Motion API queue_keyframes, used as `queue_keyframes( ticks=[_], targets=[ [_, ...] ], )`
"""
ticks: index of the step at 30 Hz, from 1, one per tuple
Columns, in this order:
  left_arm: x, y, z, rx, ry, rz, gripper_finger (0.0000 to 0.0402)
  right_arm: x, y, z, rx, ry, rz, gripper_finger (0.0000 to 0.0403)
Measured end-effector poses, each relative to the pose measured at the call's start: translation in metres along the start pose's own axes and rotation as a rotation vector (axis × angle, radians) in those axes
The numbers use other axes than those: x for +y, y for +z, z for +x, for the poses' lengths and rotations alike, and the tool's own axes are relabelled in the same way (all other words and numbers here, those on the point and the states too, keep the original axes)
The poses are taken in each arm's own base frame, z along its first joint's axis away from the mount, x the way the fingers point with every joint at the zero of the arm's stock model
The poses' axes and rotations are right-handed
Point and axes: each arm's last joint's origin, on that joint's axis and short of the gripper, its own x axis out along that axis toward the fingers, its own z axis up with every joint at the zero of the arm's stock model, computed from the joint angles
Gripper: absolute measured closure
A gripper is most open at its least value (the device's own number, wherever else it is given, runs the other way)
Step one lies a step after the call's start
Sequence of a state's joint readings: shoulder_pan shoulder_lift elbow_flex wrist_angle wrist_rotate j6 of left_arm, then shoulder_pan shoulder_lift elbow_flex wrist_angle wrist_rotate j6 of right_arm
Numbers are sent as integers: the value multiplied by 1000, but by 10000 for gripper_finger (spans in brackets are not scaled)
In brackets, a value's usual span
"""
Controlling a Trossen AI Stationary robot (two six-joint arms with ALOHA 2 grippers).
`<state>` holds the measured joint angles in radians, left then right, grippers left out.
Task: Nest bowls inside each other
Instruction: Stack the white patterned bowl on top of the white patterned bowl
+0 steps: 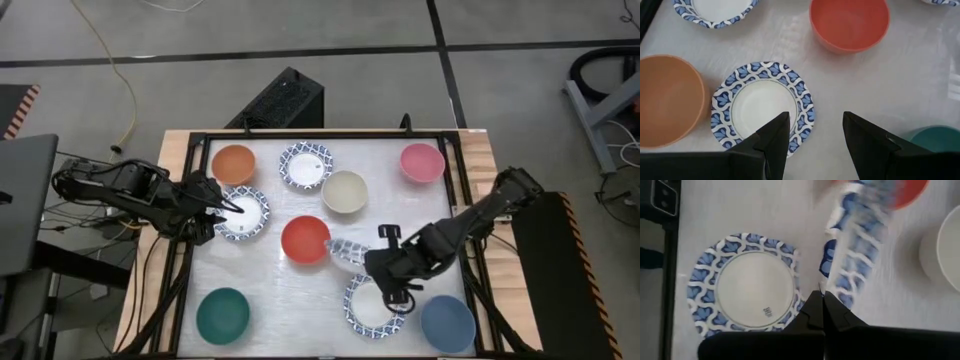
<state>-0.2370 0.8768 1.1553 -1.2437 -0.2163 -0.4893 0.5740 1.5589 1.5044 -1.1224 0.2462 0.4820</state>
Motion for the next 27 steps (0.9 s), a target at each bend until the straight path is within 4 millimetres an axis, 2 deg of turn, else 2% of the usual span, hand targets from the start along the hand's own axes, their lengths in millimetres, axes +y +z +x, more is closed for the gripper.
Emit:
queue_keyframes(
  ticks=[4,10,16,21,27],
  targets=[
    [0,0,0,0,0,4,228,21,-9,-6,27,106,-44,402],
    [0,0,0,-4,6,5,228,50,-24,-3,74,125,-51,403],
    [1,1,0,-22,40,5,228,71,-35,23,180,90,-117,403],
    [2,1,0,-34,62,-5,228,90,-41,53,288,123,-188,402],
    [2,2,0,-49,71,-19,228,103,-45,75,320,122,-225,369]
  ],
)
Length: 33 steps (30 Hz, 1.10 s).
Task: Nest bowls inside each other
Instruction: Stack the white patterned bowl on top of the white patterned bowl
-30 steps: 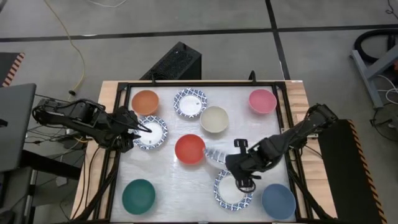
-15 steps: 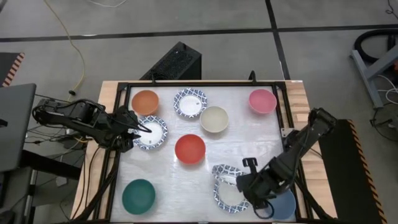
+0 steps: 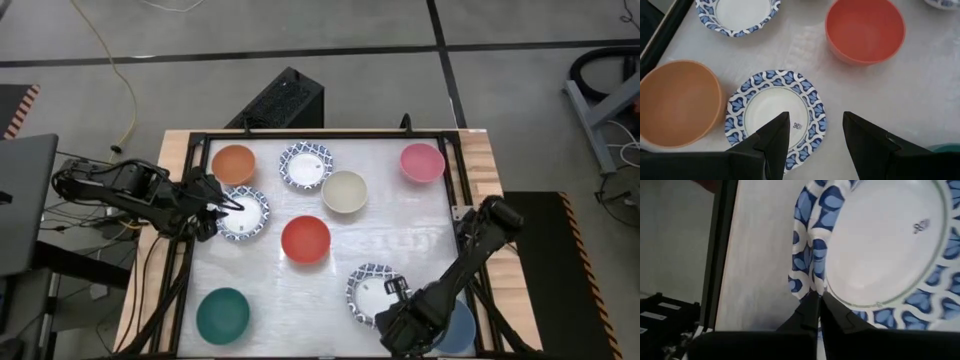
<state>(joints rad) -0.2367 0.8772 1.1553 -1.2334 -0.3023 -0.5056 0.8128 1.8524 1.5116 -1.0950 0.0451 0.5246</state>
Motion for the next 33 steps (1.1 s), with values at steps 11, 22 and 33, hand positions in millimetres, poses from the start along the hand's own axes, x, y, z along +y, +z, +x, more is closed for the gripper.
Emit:
queue_keyframes(
  ticks=[11,22,33],
  targets=[
    [-1,2,0,-16,-16,7,228,0,10,-17,-159,90,63,250],
    [-8,-23,48,173,-44,102,228,-17,3,-35,-191,-12,298,176],
    [-23,-56,103,335,-90,170,228,-32,-3,-55,-332,-153,412,180]
  ],
)
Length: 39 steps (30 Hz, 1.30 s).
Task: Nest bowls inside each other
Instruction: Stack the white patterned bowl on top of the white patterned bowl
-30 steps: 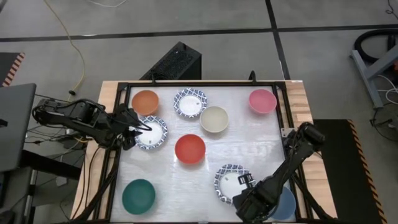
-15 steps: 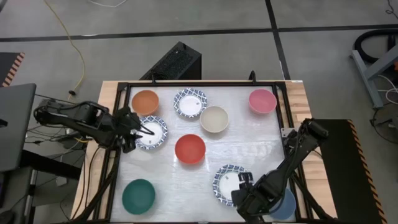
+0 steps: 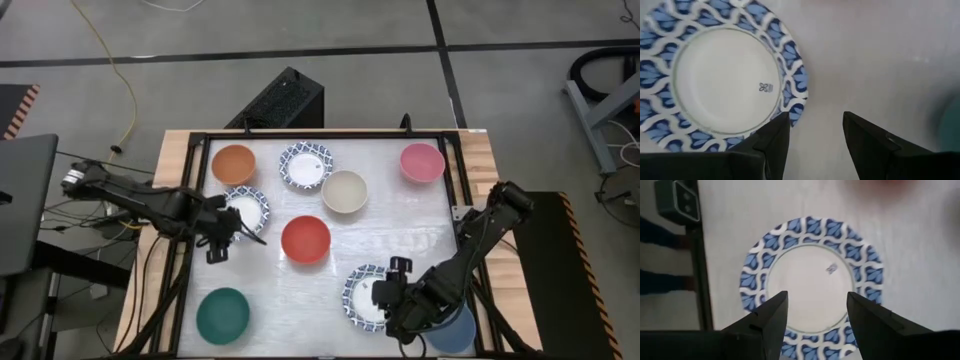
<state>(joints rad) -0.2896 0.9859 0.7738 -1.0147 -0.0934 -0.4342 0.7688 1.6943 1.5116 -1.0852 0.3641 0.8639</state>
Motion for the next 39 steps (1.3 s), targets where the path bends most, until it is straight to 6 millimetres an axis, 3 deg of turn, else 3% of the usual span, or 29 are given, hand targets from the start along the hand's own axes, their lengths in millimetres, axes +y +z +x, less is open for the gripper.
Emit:
queue_keyframes(
  ticks=[9,16,28,31,36,39],
  targets=[
    [-10,-12,31,29,119,95,228,-11,6,4,5,-68,14,180],
    [-16,-5,46,76,150,102,228,-15,8,5,-12,-98,13,180],
    [-24,0,91,203,284,34,235,-17,8,5,-21,-131,40,180],
    [-25,-1,98,234,297,13,269,-18,9,6,-21,-132,46,180],
    [-26,1,94,235,275,-17,382,-24,14,8,-42,-162,126,180],
    [-27,7,86,178,269,-50,391,-36,19,11,-41,-219,248,180]
  ],
)
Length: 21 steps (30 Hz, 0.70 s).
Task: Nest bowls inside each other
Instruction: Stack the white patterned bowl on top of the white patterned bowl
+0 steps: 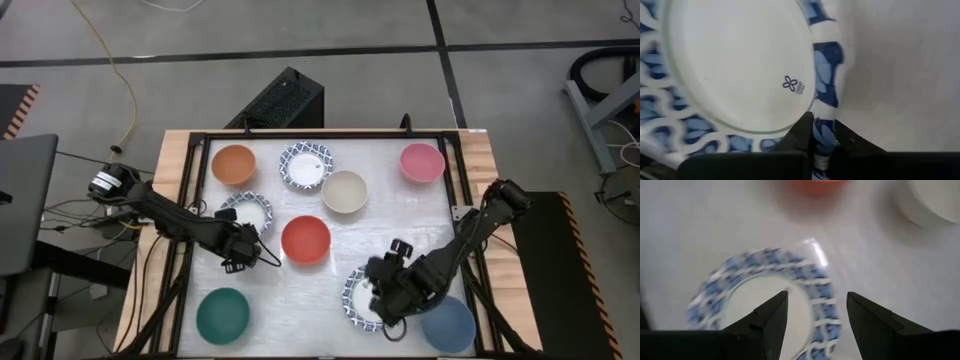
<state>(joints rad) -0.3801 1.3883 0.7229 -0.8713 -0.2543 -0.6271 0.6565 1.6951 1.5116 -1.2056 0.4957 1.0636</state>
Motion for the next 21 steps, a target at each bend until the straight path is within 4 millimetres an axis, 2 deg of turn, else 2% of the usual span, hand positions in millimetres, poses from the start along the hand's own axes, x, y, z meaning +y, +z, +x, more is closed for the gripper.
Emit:
queue_keyframes(
  ticks=[4,9,14,21],
  targets=[
    [3,6,-18,-60,22,-21,399,-13,11,8,22,-73,143,180],
    [7,18,-46,-134,75,1,401,-30,28,10,19,-81,212,180],
    [12,33,-81,-229,182,64,401,-63,51,0,-20,-65,309,180],
    [18,53,-126,-404,350,228,401,-108,88,-22,-186,69,567,180]
  ],
)
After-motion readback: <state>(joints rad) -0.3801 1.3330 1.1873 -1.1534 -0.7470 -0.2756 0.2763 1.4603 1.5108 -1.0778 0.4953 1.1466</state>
